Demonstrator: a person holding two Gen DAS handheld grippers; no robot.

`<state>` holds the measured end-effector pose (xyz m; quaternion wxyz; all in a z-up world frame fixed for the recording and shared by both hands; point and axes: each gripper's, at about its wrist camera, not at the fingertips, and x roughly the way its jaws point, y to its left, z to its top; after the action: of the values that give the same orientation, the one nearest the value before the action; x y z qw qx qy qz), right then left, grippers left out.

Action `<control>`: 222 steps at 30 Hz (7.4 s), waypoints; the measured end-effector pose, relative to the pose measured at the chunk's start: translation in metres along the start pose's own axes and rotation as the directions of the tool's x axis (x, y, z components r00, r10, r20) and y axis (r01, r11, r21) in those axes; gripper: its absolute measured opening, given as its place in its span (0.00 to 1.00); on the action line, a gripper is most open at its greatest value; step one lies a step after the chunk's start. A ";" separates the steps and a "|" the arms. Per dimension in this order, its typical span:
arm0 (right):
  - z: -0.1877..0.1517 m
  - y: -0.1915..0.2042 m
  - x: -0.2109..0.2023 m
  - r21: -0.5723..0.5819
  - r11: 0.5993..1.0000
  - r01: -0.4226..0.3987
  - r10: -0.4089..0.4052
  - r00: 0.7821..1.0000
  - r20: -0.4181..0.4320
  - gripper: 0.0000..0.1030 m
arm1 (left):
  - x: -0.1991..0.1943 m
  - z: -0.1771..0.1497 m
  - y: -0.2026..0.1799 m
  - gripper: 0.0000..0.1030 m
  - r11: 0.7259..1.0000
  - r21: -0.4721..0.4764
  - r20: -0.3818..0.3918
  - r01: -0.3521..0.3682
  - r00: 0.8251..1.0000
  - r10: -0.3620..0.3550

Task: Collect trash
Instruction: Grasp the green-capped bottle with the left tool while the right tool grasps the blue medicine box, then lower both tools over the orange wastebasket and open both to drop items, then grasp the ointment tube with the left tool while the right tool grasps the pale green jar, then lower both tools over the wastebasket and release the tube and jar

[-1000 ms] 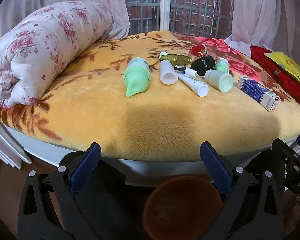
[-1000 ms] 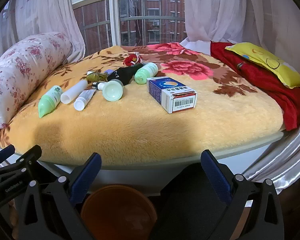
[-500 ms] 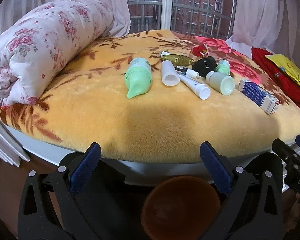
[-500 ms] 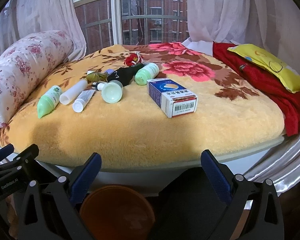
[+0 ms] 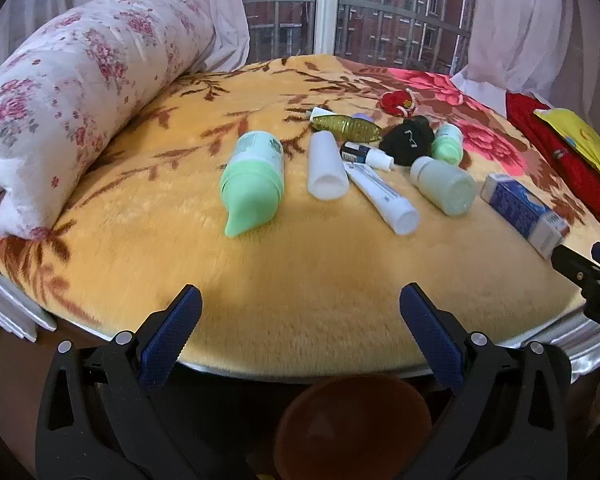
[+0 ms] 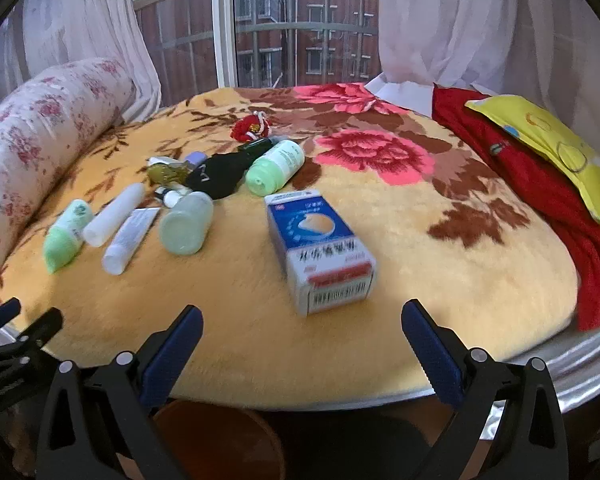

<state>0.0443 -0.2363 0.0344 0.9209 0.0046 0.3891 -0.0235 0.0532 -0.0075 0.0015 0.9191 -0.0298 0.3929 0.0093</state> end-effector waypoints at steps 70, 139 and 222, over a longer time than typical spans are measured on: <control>0.023 -0.017 0.068 0.136 0.940 -0.313 0.326 0.941 -0.090 0.48 | 0.119 0.082 0.043 0.61 0.998 0.004 -0.130 -0.065 0.989 0.065; -0.083 0.028 -0.039 -0.034 0.938 -0.344 0.331 0.923 -0.196 0.74 | -0.021 -0.069 -0.014 0.66 0.971 0.225 -0.116 0.076 0.992 -0.050; -0.022 -0.004 -0.030 0.068 0.904 -0.421 0.424 0.906 -0.023 0.41 | -0.057 -0.008 -0.019 0.28 0.958 0.173 0.092 0.230 0.964 -0.249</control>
<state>0.0078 -0.2388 0.0409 0.8961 0.1176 0.3952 0.1644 0.0087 -0.0268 0.0384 0.9335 -0.0025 0.3334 -0.1322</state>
